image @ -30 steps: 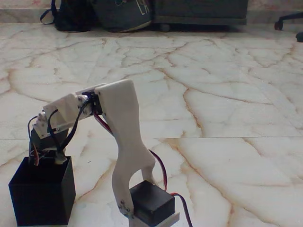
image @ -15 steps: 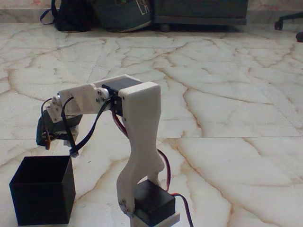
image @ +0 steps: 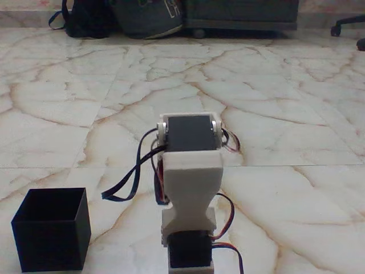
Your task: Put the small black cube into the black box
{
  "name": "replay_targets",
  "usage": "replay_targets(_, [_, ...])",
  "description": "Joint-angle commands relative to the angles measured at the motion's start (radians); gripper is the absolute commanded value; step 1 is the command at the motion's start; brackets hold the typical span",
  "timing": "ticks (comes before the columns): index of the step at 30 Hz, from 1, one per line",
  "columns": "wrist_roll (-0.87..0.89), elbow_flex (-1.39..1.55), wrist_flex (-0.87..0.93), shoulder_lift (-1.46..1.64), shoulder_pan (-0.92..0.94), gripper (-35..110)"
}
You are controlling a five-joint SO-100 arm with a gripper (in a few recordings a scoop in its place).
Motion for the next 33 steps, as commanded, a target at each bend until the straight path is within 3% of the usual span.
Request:
replay_targets(1, [-0.043,0.061,-0.052,0.048,0.075,7])
replay_targets(12, [-0.097,0.485,-0.146,0.282,0.204,7])
replay_targets(19, [-0.095,0.540,-0.002,0.331,0.232,6])
replay_targets(25, [0.087,0.558,0.058,0.331,0.132,5])
replay_targets(33, [0.138,0.560,0.031,0.287,0.012,3])
